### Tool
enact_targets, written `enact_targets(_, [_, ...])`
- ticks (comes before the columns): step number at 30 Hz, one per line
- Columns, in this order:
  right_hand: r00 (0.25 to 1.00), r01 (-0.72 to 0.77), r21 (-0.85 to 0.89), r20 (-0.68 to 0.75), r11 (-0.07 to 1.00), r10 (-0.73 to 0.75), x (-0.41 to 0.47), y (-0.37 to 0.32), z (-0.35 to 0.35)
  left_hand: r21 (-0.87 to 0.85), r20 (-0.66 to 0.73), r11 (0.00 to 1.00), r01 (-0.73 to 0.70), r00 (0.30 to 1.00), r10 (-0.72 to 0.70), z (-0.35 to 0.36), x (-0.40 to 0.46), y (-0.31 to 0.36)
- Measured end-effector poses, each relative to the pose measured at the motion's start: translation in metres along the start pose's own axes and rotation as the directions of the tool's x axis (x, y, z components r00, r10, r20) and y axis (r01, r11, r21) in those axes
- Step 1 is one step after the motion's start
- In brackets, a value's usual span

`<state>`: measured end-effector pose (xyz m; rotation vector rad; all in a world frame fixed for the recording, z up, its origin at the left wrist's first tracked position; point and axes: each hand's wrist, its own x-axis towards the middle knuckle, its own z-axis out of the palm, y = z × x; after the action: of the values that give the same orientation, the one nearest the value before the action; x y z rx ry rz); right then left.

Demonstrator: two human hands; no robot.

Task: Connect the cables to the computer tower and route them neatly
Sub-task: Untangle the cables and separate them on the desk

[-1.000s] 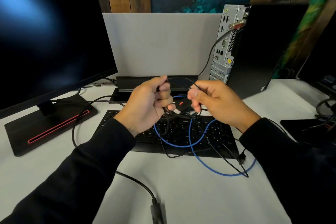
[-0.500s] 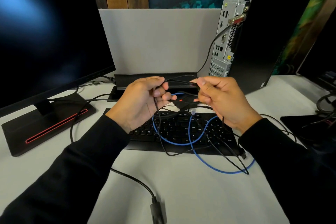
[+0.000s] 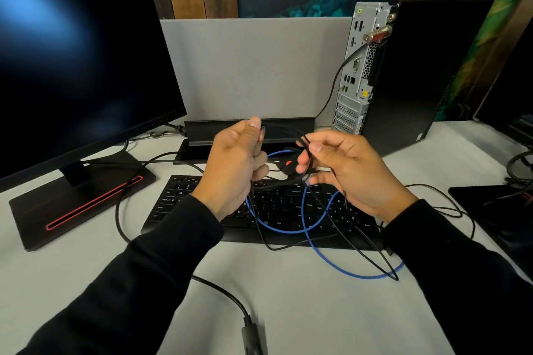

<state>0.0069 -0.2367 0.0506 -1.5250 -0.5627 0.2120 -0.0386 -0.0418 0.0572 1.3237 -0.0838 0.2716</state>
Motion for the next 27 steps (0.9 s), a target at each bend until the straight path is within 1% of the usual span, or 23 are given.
enact_targets(2, [0.999, -0.016, -0.211, -0.048, 0.977, 0.006, -0.004, 0.002, -0.002, 0.066, -0.053, 0.998, -0.026, 0.998, 0.029, -0.002, 0.000, -0.003])
enact_targets(3, [0.998, -0.016, -0.280, -0.062, 0.960, -0.002, -0.007, 0.003, -0.003, 0.082, -0.074, 0.996, -0.032, 0.997, 0.038, -0.004, 0.001, -0.005])
enact_targets(4, [0.997, 0.001, -0.321, -0.071, 0.947, -0.026, -0.011, 0.004, -0.003, 0.090, -0.087, 0.995, -0.039, 0.995, 0.047, -0.004, 0.002, -0.006])
enact_targets(5, [0.991, 0.062, -0.389, -0.082, 0.919, -0.102, -0.016, 0.004, -0.002, 0.092, -0.098, 0.995, -0.045, 0.994, 0.054, -0.005, 0.003, -0.007])
enact_targets(6, [0.969, 0.159, -0.505, -0.086, 0.849, -0.232, -0.021, 0.004, -0.002, 0.093, -0.112, 0.994, -0.049, 0.992, 0.059, -0.005, 0.003, -0.006])
enact_targets(7, [0.927, 0.246, -0.634, -0.065, 0.733, -0.368, -0.025, 0.003, -0.002, 0.093, -0.128, 0.994, -0.052, 0.990, 0.064, -0.006, 0.004, -0.005])
enact_targets(8, [0.885, 0.306, -0.734, -0.015, 0.606, -0.465, -0.027, 0.003, -0.004, 0.087, -0.151, 0.995, -0.051, 0.986, 0.064, -0.007, 0.005, -0.003])
enact_targets(9, [0.865, 0.329, -0.800, 0.041, 0.503, -0.500, -0.029, 0.004, -0.006, 0.070, -0.177, 0.996, -0.047, 0.982, 0.059, -0.010, 0.006, -0.001])
enact_targets(11, [0.889, 0.296, -0.879, 0.111, 0.373, -0.444, -0.031, 0.007, -0.010, 0.014, -0.222, 0.999, -0.035, 0.974, 0.037, -0.017, 0.009, 0.004])
enact_targets(13, [0.924, 0.228, -0.930, 0.113, 0.289, -0.365, -0.033, 0.008, -0.010, -0.031, -0.250, 0.999, -0.028, 0.968, 0.019, -0.021, 0.011, 0.005])
enact_targets(16, [0.943, 0.175, -0.948, 0.085, 0.265, -0.321, -0.035, 0.007, 0.000, -0.070, -0.256, 0.997, -0.018, 0.967, 0.000, -0.014, 0.007, 0.000])
enact_targets(17, [0.953, 0.149, -0.960, 0.076, 0.238, -0.292, -0.033, 0.006, 0.004, -0.067, -0.243, 0.998, -0.017, 0.970, 0.000, -0.009, 0.005, -0.001])
enact_targets(19, [0.974, 0.109, -0.980, 0.072, 0.167, -0.215, -0.028, 0.003, 0.013, -0.019, -0.207, 0.999, -0.037, 0.978, 0.032, 0.000, 0.001, -0.001])
enact_targets(22, [0.987, 0.089, -0.979, 0.062, 0.185, -0.150, -0.030, -0.010, 0.029, 0.162, -0.143, 0.976, -0.149, 0.975, 0.172, 0.012, -0.007, 0.000])
enact_targets(24, [0.987, 0.110, -0.980, 0.088, 0.165, -0.134, -0.033, -0.017, 0.042, 0.265, -0.099, 0.937, -0.230, 0.960, 0.263, 0.020, -0.012, 0.000])
enact_targets(26, [0.990, 0.113, -0.983, 0.099, 0.146, -0.096, -0.032, -0.021, 0.050, 0.325, -0.041, 0.901, -0.287, 0.948, 0.317, 0.027, -0.016, -0.003])
enact_targets(27, [0.990, 0.129, -0.982, 0.119, 0.140, -0.082, -0.030, -0.021, 0.050, 0.329, -0.008, 0.894, -0.304, 0.946, 0.324, 0.029, -0.017, -0.004])
